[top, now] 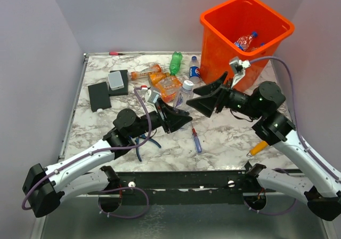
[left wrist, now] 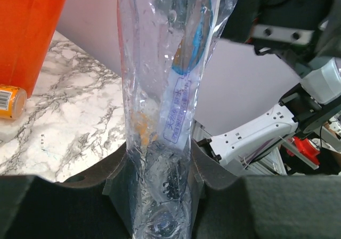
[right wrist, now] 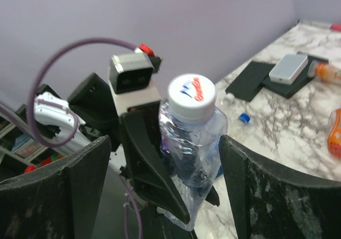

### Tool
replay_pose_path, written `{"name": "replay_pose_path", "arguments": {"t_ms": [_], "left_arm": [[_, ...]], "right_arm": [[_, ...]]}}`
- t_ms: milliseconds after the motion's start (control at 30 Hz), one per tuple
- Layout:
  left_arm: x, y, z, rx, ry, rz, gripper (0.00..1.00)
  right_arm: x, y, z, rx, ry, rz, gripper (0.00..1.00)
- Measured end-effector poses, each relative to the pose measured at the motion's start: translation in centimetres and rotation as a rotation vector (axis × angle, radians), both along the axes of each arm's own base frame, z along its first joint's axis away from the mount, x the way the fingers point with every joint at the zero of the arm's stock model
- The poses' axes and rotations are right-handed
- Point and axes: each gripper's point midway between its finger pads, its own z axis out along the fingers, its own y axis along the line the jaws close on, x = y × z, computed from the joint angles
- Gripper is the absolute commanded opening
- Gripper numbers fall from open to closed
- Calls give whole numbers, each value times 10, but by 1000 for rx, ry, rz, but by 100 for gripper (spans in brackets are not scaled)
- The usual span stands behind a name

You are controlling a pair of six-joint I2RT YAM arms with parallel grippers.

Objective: Put the plastic bottles in the bin
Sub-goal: Place the plastic bottle in the trash bin.

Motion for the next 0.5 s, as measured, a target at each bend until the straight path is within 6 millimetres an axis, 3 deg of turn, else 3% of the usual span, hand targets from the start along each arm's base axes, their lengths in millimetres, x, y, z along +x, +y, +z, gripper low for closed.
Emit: {"name": "replay_pose_path", "arguments": {"t_ms": [133, 300, 400, 500], "left_arm": [[2, -3, -3, 2, 1, -1, 14], [5, -7, -9, 18, 9, -2, 13], [5, -7, -8, 18, -5, -2, 13], [5, -6, -7, 16, -17, 0, 13]], "right_arm": [[1, -18, 35, 51, -95, -92, 82], [17, -19, 47, 53, -118, -158, 78], [31, -10, 44, 36, -100, -171, 77], [44, 0, 24, -11, -51, -177, 72]]}}
